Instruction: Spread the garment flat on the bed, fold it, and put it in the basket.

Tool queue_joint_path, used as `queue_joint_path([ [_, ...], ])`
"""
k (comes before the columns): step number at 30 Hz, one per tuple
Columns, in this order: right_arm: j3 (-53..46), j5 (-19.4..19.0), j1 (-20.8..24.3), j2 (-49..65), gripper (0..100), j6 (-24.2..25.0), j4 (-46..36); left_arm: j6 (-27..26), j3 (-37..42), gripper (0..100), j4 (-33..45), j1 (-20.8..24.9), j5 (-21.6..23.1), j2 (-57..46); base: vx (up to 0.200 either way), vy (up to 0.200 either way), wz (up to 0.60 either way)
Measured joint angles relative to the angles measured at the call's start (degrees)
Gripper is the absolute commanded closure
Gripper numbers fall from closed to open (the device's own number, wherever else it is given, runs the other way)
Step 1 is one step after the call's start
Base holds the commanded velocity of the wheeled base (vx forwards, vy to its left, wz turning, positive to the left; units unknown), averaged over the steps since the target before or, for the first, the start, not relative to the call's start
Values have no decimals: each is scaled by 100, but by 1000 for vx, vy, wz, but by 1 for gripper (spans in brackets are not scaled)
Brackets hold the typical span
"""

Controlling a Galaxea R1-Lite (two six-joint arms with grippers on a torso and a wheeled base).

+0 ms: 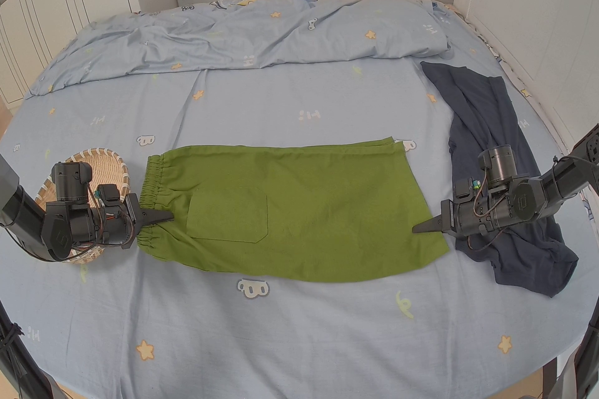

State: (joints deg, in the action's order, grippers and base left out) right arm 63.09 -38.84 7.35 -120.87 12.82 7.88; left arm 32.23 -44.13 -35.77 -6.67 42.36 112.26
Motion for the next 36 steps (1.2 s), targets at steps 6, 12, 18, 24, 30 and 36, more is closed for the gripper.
queue_joint_path([
  [6, 6, 2, -5, 17, 100, 1, 20, 0, 0, 100, 27, 2, 0, 0, 0, 0, 0],
  [12, -90, 4, 2, 268, 100, 26, -74, 0, -20, 100, 197, -2, 6, -41, 0, 0, 0],
  [18, -325, 11, 26, 869, 100, 20, -640, -89, -66, 100, 1141, -11, 6, -369, 0, 0, 0],
  [24, -1115, 22, 41, 1593, 100, -62, -878, -599, 96, 100, 1894, -29, 6, -852, 0, 0, 0],
  [30, -2232, 39, 89, 2131, 100, -188, -769, -1181, 813, 100, 2143, -127, 0, -1303, 0, 0, 0],
  [36, -3597, 57, 286, 2439, 100, -207, 222, -1899, 1748, 100, 2206, -210, -43, -1640, 0, 0, 0],
])
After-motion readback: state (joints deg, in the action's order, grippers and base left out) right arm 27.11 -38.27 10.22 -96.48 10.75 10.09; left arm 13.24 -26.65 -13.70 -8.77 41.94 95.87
